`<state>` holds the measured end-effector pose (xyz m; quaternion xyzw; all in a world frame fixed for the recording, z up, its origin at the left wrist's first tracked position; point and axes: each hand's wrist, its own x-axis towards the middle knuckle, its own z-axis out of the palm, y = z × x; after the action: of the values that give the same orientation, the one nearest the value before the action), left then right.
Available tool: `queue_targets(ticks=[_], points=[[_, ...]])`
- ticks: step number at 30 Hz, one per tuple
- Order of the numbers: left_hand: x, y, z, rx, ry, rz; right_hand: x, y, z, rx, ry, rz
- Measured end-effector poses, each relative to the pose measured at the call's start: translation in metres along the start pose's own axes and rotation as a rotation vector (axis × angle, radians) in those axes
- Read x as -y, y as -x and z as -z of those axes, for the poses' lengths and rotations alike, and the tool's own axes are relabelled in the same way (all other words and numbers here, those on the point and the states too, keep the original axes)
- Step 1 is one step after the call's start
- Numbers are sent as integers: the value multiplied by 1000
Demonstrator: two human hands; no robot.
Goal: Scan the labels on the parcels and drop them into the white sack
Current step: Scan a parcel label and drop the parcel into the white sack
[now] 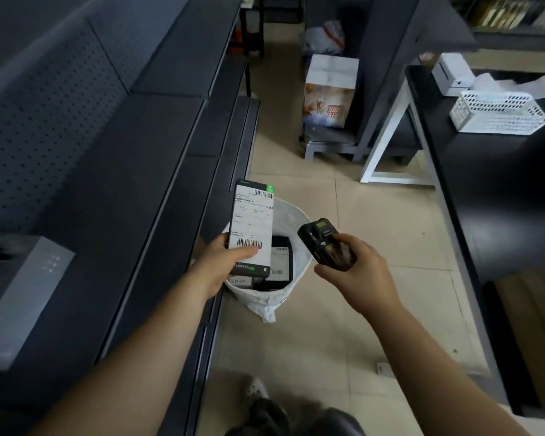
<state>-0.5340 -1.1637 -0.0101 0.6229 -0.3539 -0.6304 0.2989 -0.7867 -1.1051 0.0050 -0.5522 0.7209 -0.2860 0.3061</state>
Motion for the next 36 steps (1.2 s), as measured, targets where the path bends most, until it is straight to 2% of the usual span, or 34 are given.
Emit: queue_targets(ticks=[5, 17, 23, 29, 32, 36], points=[[-3, -53, 2, 3, -84, 58, -9, -53, -22, 62, 22, -24], [40, -172, -10, -55, -321, 246, -59, -170, -90, 293, 53, -95], [66, -211, -9, -32, -454, 336, -77, -200, -116, 350, 64, -149], [105, -257, 0, -8, -430, 460, -98, -217, -151, 364, 83, -221], [127, -280, -2, -115, -585, 379, -108, -223, -168, 343, 86, -250], [145, -313, -8, -294, -787, 150, -120, -225, -184, 314, 113, -259]])
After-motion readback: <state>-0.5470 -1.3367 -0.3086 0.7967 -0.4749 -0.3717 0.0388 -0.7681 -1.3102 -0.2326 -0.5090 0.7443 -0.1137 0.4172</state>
